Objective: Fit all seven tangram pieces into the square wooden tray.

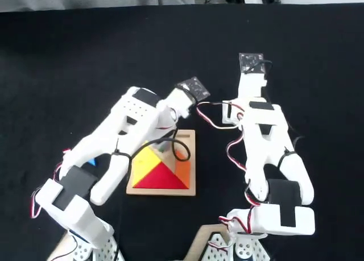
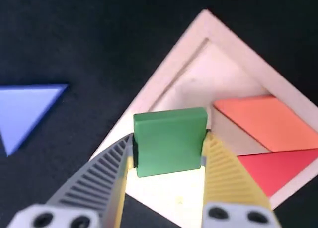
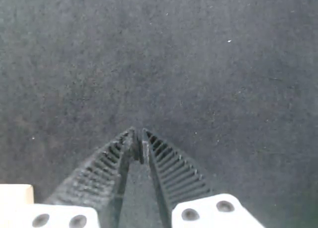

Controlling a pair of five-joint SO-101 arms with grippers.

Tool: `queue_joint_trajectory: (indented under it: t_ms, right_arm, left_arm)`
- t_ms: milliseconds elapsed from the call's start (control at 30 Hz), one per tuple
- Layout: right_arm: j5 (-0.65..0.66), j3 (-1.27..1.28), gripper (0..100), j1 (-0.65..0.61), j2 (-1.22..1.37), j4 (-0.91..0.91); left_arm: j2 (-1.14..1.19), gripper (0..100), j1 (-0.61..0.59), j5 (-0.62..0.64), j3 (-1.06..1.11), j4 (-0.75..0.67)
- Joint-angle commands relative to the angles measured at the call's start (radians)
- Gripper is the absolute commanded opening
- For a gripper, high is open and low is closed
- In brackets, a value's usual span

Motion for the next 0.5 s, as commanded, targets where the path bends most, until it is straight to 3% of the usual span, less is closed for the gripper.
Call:
queue_joint_trajectory:
  t_ms: [0,133,467]
  right_arm:
    - [-0.003,-0.058,1.1,0.0,-0.004,0.006]
    - [-0.003,-0.058,1.1,0.0,-0.005,0.006]
    - [-0.003,-0.058,1.1,0.0,-0.004,0.006]
  left_arm:
    - [-0.009,10,0.015,0.026,-0.042,-0.002]
    - [-0.008,10,0.008,0.152,-0.031,-0.009]
    - [-0.008,10,0.008,0.157,0.022,-0.012]
